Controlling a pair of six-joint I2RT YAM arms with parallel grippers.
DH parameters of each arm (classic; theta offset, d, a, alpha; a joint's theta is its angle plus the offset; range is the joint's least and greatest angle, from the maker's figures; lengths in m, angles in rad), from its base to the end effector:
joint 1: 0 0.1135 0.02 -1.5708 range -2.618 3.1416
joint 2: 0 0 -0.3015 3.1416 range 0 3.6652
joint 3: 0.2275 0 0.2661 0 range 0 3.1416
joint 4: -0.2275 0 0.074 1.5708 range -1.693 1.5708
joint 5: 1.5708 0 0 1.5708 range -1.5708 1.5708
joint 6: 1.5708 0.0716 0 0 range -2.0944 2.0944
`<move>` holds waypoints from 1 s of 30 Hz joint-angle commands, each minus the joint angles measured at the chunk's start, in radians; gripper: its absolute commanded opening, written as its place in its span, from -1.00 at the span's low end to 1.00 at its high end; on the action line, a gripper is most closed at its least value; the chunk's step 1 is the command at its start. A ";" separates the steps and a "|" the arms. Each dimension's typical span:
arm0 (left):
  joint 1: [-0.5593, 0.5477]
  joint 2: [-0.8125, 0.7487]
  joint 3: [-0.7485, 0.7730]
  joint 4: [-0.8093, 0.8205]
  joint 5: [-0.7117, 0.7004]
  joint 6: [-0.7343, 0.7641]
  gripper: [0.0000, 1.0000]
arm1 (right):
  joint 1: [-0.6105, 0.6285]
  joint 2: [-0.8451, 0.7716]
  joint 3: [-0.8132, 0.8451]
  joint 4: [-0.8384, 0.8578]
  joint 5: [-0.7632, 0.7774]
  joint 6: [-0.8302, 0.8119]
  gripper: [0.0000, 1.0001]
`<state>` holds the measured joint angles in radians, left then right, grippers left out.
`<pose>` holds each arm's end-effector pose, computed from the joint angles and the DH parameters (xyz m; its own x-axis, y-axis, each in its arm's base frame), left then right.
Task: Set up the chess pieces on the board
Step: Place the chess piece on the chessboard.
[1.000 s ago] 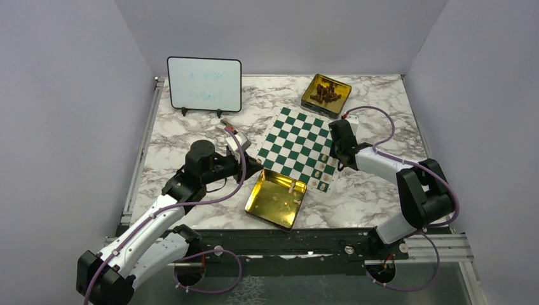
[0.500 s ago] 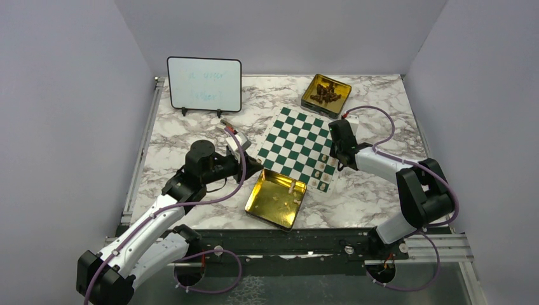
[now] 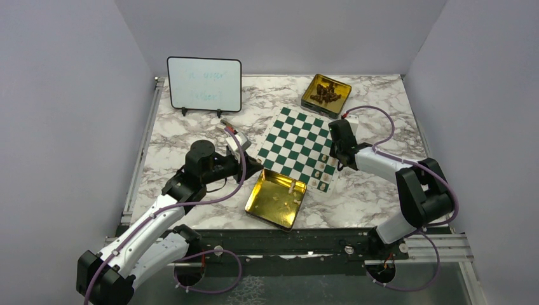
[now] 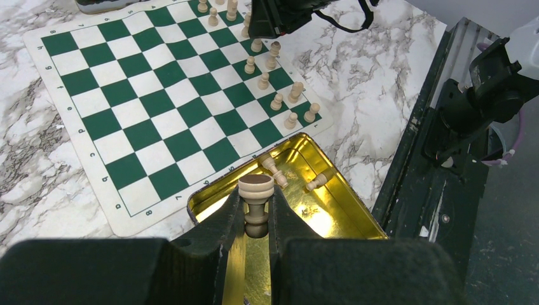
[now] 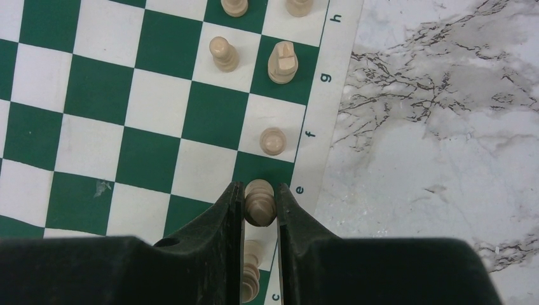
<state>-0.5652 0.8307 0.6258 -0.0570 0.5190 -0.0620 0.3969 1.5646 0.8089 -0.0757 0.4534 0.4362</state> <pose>0.1619 -0.1447 0.3069 -0.2721 0.1089 -0.9561 0.8544 0.4843 -0.1880 0.3268 0.1030 0.1787 -0.6494 0.1396 -0.7475 0.2197 0.9755 -0.0086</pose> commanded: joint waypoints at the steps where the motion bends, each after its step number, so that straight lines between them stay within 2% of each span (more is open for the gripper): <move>1: 0.000 -0.001 -0.005 0.017 0.016 0.010 -0.77 | -0.009 0.018 0.014 0.019 0.029 -0.001 -0.50; 9: -0.001 0.002 -0.005 0.019 0.016 0.010 -0.76 | -0.009 -0.008 0.031 -0.025 0.026 0.002 -0.28; 21: -0.001 0.004 -0.008 0.031 0.022 -0.015 -0.76 | -0.009 -0.160 0.066 -0.167 -0.026 0.002 -0.13; 25: -0.001 0.010 -0.015 0.050 0.008 -0.055 -0.76 | -0.009 -0.259 0.060 -0.196 -0.102 -0.017 -0.12; 30: -0.001 0.053 -0.003 0.052 -0.039 -0.176 -0.76 | -0.008 -0.353 0.042 -0.186 -0.290 -0.076 -0.13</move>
<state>-0.5652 0.8513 0.6231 -0.0372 0.5167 -0.1276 0.3931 1.2770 0.8482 -0.2379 0.3336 0.4065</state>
